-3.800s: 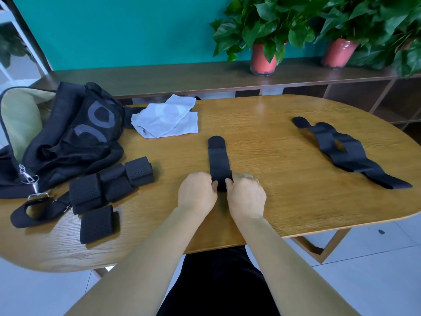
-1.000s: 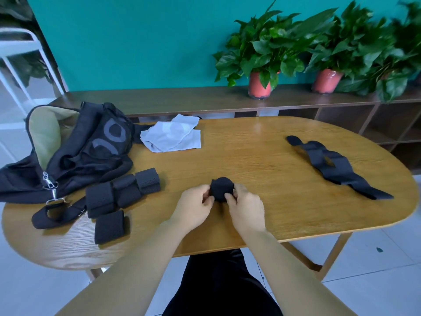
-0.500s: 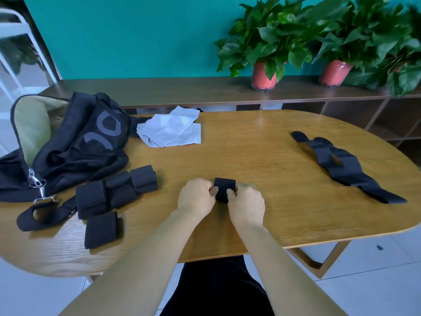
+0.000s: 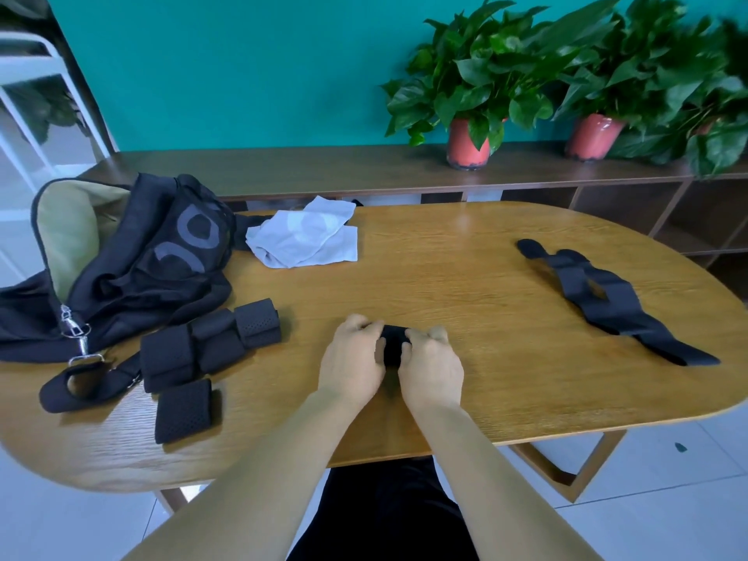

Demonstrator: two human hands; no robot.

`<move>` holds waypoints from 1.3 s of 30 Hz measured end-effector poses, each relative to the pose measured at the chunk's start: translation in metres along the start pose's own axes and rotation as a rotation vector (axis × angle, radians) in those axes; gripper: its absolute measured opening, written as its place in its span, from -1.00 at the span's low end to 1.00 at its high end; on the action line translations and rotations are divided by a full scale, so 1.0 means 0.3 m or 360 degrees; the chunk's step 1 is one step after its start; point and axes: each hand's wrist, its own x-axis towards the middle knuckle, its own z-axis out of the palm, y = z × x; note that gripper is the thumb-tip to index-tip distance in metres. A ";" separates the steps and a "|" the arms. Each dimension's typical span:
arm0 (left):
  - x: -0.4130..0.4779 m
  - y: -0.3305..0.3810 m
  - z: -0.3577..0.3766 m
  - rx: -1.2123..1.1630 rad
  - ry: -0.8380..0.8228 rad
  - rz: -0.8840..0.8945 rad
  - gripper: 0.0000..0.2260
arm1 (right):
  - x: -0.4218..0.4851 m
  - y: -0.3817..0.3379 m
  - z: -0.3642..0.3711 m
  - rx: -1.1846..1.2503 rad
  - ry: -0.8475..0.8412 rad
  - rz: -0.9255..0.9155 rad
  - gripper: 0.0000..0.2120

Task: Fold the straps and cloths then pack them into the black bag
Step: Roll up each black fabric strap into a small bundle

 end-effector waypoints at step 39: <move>-0.230 -0.298 -0.273 0.0851 0.0351 0.0255 -0.82 | -0.134 -0.291 0.064 0.0091 -0.0388 -0.0654 -0.60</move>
